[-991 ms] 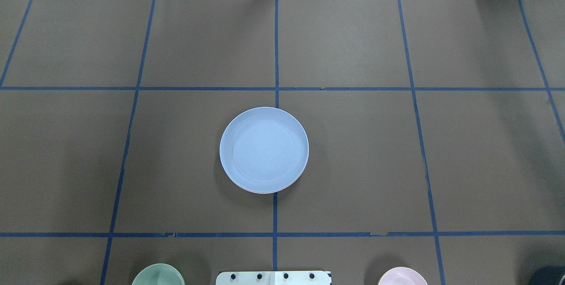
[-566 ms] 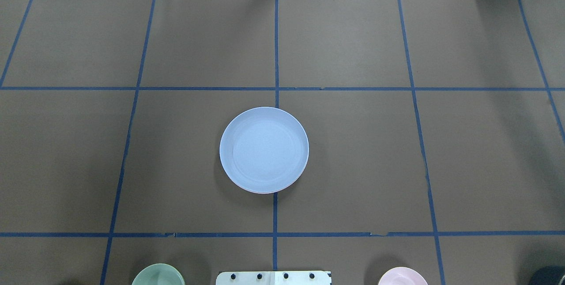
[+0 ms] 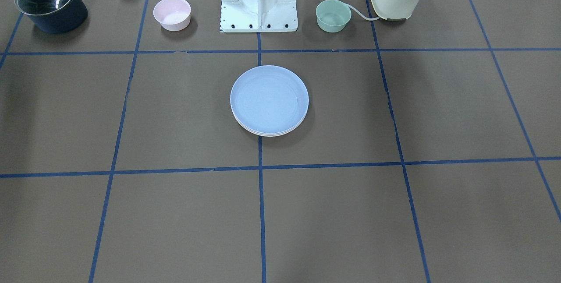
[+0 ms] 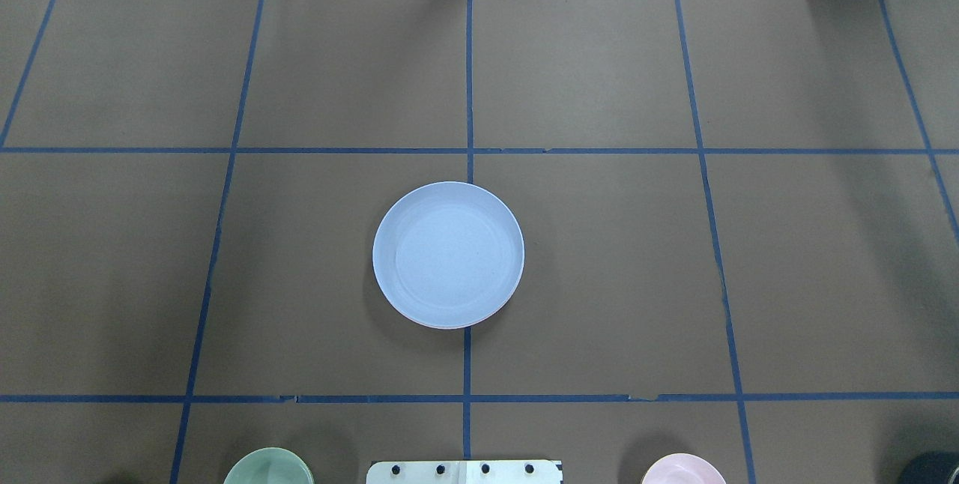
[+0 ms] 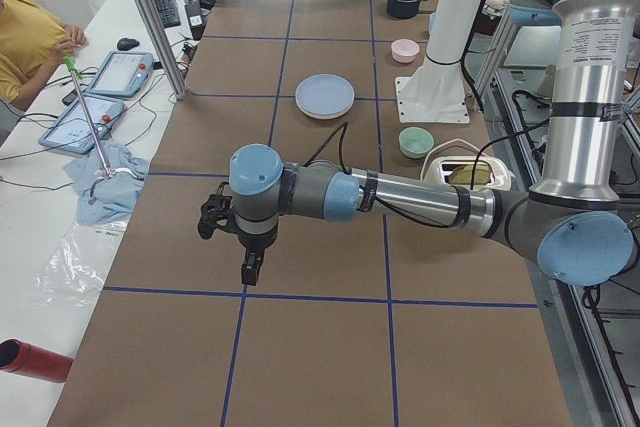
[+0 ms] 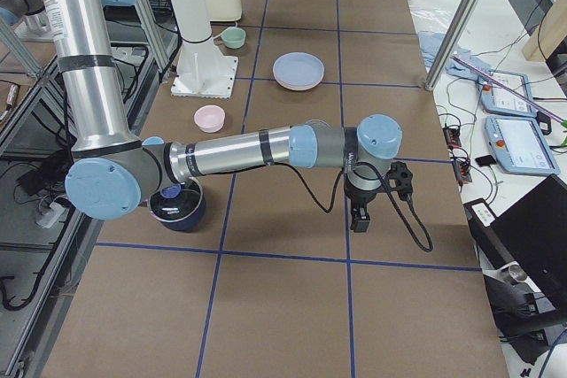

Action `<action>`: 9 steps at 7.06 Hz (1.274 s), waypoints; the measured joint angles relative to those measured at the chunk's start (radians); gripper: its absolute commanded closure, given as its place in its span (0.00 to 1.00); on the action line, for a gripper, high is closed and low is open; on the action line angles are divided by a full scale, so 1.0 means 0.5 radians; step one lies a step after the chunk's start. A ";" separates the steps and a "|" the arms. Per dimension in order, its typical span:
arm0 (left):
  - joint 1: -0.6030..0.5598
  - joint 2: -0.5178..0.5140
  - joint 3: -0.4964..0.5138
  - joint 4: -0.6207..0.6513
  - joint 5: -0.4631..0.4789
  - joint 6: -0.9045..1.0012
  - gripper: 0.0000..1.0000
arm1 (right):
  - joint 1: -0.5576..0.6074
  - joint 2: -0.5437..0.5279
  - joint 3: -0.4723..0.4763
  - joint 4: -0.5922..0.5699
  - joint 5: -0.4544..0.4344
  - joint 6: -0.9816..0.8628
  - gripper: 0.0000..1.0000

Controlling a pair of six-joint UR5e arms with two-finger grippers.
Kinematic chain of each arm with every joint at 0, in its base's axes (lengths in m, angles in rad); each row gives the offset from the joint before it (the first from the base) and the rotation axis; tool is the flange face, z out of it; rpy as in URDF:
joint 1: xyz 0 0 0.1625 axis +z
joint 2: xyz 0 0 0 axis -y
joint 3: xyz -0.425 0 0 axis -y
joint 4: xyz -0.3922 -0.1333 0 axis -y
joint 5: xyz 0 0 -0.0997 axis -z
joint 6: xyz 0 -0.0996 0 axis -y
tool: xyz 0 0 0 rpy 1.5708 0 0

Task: Stack three plates with pink and blue

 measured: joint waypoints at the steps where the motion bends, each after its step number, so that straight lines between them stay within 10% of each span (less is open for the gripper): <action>1: -0.005 -0.013 -0.013 0.002 0.000 -0.034 0.00 | -0.001 -0.005 0.001 0.003 0.006 0.000 0.00; 9: -0.004 -0.044 -0.044 -0.015 -0.001 -0.052 0.00 | -0.018 -0.016 0.009 0.016 0.009 0.012 0.00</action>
